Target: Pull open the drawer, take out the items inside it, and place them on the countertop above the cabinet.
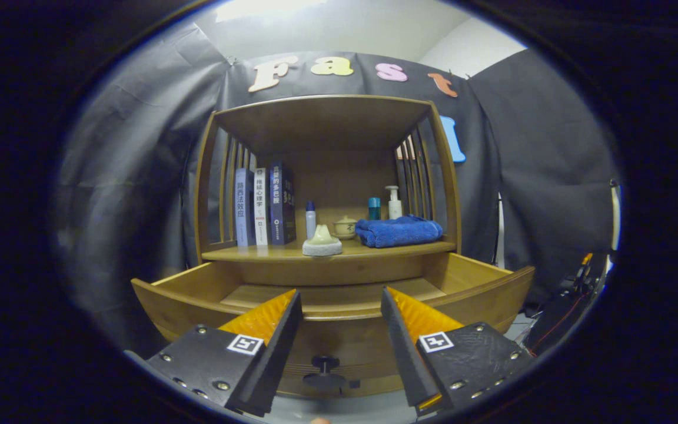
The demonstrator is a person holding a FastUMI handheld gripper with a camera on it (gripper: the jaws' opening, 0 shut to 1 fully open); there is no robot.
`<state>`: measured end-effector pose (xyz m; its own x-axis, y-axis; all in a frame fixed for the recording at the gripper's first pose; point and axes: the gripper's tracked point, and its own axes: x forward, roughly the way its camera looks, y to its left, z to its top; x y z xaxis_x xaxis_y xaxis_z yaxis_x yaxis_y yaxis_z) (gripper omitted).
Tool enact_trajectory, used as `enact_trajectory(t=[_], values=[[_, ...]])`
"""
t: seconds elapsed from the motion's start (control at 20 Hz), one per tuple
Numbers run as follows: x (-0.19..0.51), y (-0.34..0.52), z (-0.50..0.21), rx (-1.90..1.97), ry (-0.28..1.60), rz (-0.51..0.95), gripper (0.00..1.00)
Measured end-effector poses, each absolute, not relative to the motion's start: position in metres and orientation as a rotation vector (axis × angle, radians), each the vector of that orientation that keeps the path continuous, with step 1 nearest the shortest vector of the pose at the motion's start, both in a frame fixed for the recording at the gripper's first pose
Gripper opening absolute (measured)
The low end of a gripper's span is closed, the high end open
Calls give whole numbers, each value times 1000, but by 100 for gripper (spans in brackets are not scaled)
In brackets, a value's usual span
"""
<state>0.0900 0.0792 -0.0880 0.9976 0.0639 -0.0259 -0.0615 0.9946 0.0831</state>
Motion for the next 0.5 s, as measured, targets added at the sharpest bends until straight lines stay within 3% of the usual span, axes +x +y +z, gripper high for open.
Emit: enact_trajectory(t=[0.15,0.5], values=[[82,74,-84,67,17,49,90],[70,74,-90,108,19,53,90]])
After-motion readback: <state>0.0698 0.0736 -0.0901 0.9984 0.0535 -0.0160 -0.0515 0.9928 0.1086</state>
